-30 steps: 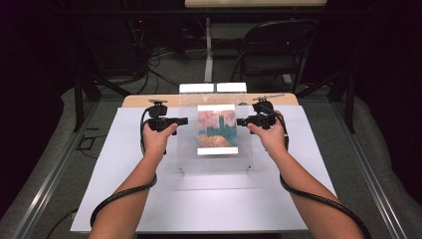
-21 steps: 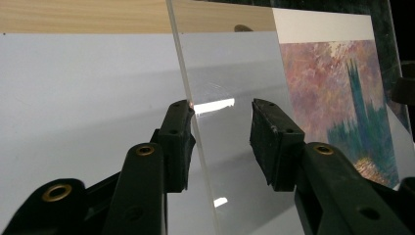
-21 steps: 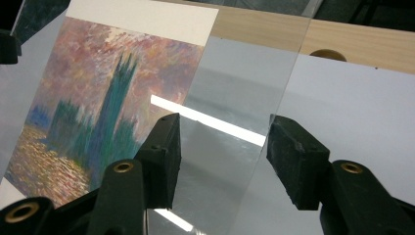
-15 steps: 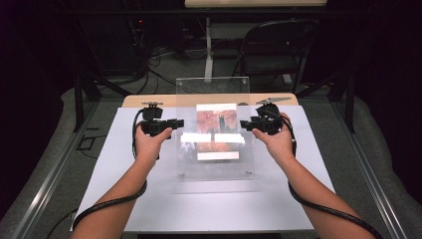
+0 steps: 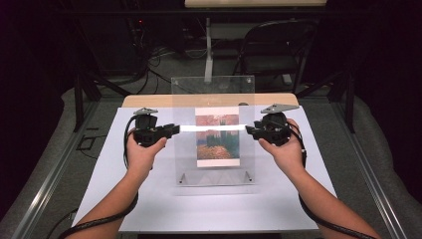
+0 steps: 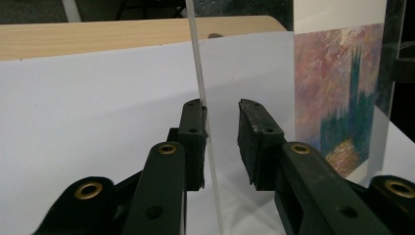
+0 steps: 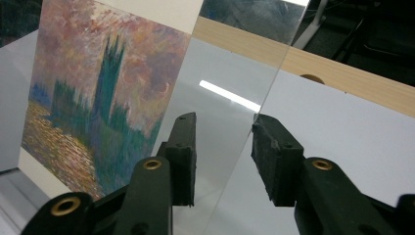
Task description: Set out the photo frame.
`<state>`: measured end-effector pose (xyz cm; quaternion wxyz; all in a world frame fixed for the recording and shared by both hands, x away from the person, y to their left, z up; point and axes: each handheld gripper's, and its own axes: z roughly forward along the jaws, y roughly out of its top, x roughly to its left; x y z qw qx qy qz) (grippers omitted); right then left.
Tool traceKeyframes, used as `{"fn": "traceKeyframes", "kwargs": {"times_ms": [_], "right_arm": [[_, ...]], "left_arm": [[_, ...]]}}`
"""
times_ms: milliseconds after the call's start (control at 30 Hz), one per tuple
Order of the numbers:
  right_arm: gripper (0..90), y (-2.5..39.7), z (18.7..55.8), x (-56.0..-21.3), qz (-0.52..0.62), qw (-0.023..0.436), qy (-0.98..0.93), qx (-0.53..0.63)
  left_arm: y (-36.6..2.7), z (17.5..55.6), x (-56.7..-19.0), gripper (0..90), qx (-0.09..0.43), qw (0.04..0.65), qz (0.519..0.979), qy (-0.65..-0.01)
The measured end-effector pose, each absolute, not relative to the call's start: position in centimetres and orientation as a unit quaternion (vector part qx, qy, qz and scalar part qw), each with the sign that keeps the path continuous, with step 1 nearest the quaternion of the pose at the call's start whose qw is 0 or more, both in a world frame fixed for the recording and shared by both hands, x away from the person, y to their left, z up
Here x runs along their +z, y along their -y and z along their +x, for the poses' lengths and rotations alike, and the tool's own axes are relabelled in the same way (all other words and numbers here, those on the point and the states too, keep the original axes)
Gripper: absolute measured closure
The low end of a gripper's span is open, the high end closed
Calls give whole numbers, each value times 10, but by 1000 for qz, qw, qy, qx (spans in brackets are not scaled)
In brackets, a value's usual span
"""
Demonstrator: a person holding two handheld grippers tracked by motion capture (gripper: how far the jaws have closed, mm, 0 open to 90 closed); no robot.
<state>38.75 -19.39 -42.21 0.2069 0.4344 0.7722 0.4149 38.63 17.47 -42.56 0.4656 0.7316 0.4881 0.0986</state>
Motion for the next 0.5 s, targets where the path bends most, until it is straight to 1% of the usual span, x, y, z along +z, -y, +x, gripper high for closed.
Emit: {"fn": "traceKeyframes", "kwargs": {"times_ms": [200,300,367,500], "right_arm": [[687,197,361,-420,425,224,-766,426],[735,203,345,-423,425,216,-755,451],[755,207,334,-424,423,211,-748,467],[760,211,311,-427,407,216,-745,483]], "left_arm": [[-178,362,-423,764,110,477,734,-470],[-179,345,-423,772,127,482,741,-449],[-181,333,-424,773,127,491,741,-441],[-183,310,-428,768,133,508,738,-425]]}}
